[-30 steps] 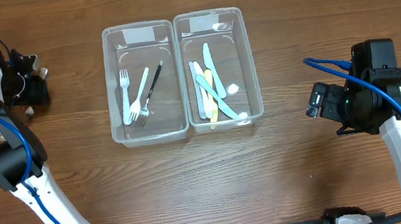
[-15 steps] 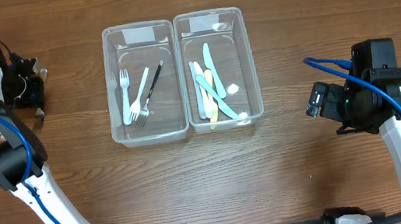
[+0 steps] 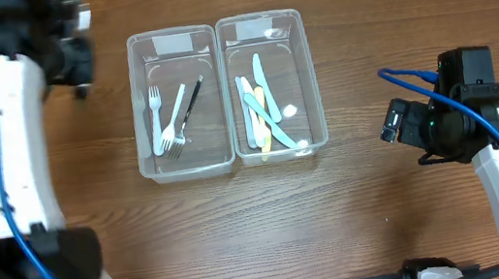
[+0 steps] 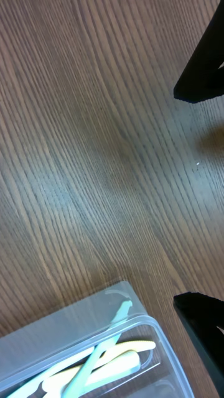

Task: Pack container
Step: 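Place the metal fork into the left container and release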

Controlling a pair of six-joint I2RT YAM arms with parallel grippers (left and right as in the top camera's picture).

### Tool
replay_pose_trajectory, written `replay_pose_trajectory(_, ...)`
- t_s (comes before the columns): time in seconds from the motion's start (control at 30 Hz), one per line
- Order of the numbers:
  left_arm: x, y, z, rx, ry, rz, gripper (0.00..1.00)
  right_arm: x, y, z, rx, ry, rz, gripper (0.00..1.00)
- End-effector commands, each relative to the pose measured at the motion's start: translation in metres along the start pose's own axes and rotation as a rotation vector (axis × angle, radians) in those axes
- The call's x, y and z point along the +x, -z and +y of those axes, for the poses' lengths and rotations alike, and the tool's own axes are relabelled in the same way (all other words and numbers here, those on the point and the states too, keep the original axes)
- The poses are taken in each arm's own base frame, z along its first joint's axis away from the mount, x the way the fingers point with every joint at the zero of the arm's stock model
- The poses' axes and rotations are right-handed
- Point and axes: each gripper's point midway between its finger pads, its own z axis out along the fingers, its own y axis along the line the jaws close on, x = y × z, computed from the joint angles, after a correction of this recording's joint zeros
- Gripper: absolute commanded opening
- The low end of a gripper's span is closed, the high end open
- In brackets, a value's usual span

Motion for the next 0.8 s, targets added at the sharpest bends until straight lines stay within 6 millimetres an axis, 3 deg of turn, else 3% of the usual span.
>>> replay_pose_trajectory(0.0,0.006,-0.013,-0.069,0.072,0.012,0.068,0.04,0.000,0.005,0.000,-0.004,0.002,-0.016,1.00)
replay_pose_trajectory(0.1,0.014,-0.043,-0.103,0.091,0.051,0.133,0.04,0.002,0.005,-0.001,-0.002,0.002,-0.009,1.00)
replay_pose_trajectory(0.2,0.035,-0.093,-0.124,0.092,0.085,0.234,0.04,0.003,0.005,-0.002,0.000,0.002,-0.004,1.00)
replay_pose_trajectory(0.33,0.066,-0.143,-0.145,0.085,0.045,0.369,0.05,0.004,0.005,-0.002,0.000,0.002,-0.003,1.00)
replay_pose_trajectory(0.4,0.072,-0.157,-0.150,0.082,0.032,0.398,0.11,0.004,0.005,-0.002,0.000,0.002,-0.003,1.00)
replay_pose_trajectory(0.43,0.074,-0.161,-0.152,0.082,0.028,0.405,0.24,0.004,0.005,-0.002,0.000,0.002,-0.002,1.00)
replay_pose_trajectory(0.53,0.067,-0.158,-0.152,0.087,0.020,0.380,0.43,0.004,0.005,-0.002,0.000,0.002,-0.001,1.00)
replay_pose_trajectory(0.6,0.055,-0.143,-0.147,0.079,0.010,0.341,0.53,0.004,0.005,-0.002,0.000,0.002,-0.001,1.00)
replay_pose_trajectory(0.67,0.037,-0.115,-0.135,0.055,0.010,0.279,0.60,0.004,0.005,-0.002,0.001,0.002,-0.001,1.00)
replay_pose_trajectory(0.77,0.013,-0.052,-0.098,-0.020,0.033,0.136,0.73,0.004,0.005,-0.002,0.001,0.002,-0.001,1.00)
